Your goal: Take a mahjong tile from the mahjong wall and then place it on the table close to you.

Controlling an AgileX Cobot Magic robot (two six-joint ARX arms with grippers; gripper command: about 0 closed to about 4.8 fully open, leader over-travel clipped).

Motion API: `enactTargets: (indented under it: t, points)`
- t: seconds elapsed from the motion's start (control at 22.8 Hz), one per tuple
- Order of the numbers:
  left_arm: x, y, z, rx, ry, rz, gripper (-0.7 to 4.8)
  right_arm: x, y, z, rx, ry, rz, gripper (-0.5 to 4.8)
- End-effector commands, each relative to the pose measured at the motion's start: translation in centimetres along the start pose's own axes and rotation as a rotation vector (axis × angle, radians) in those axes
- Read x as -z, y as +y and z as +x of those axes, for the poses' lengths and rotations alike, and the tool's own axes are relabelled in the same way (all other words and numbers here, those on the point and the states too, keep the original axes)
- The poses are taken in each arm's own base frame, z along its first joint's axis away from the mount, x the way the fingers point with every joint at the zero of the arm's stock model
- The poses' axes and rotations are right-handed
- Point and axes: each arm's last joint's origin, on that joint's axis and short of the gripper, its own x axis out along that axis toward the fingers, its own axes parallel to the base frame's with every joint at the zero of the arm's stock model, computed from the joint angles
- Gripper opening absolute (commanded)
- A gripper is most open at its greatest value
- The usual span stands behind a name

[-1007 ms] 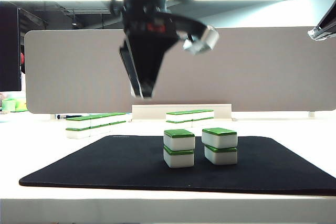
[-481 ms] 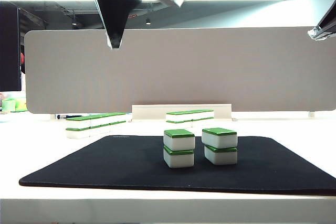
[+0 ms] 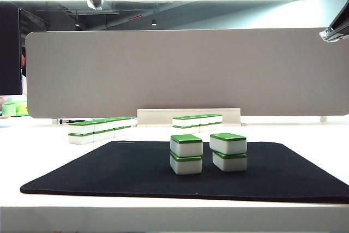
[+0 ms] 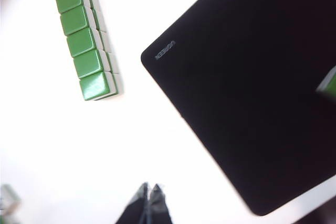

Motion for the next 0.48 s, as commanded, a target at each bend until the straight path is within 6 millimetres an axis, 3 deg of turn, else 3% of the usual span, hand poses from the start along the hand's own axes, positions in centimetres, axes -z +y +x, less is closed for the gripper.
enactTargets:
  t: [0.04, 0.26, 0.48]
  points:
    - [0.9, 1.5, -1.2, 0.072, -0.066, -0.093, -0.06, -0.2, 0.1, -0.1, -0.006, -0.019, -0.011, -0.01]
    - [3.3, 4.4, -3.0, 0.080, -0.091, -0.220, -0.06, -0.2, 0.1, -0.1, -0.006, -0.019, -0.010, -0.01]
    - [5.4, 6.1, -5.2, -0.060, -0.092, -0.286, -0.06, -0.2, 0.1, -0.1, -0.006, -0.018, -0.011, -0.01]
